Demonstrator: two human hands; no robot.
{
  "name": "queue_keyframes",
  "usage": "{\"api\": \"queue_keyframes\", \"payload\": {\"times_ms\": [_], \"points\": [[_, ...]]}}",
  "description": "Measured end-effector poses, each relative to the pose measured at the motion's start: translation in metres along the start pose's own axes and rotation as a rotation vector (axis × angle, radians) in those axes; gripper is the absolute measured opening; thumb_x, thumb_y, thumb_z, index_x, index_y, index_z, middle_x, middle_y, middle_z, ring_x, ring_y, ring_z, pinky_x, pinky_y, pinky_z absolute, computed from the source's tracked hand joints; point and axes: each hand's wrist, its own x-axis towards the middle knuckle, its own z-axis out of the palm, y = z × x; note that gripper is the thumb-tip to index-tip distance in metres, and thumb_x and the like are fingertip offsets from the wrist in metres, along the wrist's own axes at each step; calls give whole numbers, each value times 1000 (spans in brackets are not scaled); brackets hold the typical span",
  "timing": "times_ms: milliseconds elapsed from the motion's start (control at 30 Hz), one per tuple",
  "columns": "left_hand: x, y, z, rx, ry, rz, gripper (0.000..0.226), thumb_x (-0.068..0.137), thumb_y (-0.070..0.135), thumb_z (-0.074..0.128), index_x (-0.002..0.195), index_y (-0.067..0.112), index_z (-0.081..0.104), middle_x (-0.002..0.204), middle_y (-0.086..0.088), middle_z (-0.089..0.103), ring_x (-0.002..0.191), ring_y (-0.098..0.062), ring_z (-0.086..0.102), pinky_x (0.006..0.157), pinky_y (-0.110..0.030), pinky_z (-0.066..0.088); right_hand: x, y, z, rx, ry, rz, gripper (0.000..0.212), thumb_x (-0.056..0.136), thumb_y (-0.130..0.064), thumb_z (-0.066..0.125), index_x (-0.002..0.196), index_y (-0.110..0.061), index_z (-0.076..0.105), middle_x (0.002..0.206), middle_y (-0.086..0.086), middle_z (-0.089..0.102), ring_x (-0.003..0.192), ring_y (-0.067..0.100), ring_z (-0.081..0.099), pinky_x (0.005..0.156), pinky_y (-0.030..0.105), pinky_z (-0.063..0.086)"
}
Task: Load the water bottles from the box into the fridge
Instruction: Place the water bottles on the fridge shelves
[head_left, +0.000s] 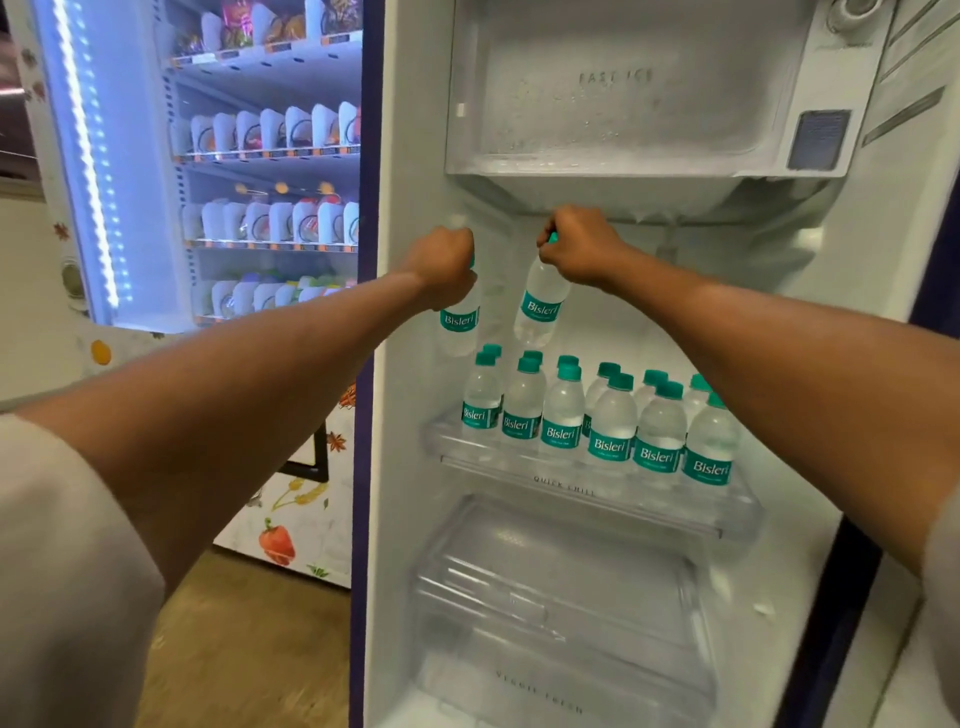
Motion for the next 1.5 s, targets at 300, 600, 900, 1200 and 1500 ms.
{"api": "queue_keyframes", "payload": {"times_ms": [300,600,900,1200,1500], "points": [[56,6,34,-24,76,39,25,95,15,53,117,4,49,115,-20,54,97,-31,54,80,-38,47,41,38,19,-77,93,37,19,90,-12,57,101,1,66,107,20,63,95,35,61,80,40,54],[89,-3,93,59,-76,-18,32,96,12,52,127,5,46,124,-20,47,110,-38,53,92,-43,51,59,60,51,-131,14,35,19,91,-11,58,102,2,66,105,20,63,96,34,62,85,44,55],[105,-15,144,121,-248,-39,32,95,16,57,124,6,49,109,-15,52,87,-26,59,71,-32,52,64,82,95,-166,-108,15,18,91,-7,55,97,5,66,104,25,65,97,36,63,86,50,53],[116,-4,169,121,-448,-118,41,91,24,63,126,5,54,112,-14,61,88,-25,65,82,-34,56,57,95,124,-169,-268,-30,19,94,-7,52,107,2,62,110,21,62,99,30,61,91,37,53],[111,-2,180,213,-507,-67,44,89,20,66,128,5,54,107,-13,55,89,-26,56,79,-37,48,52,100,144,-94,-386,-10,16,94,-10,57,108,-4,60,111,12,61,82,18,61,65,24,55]]}}
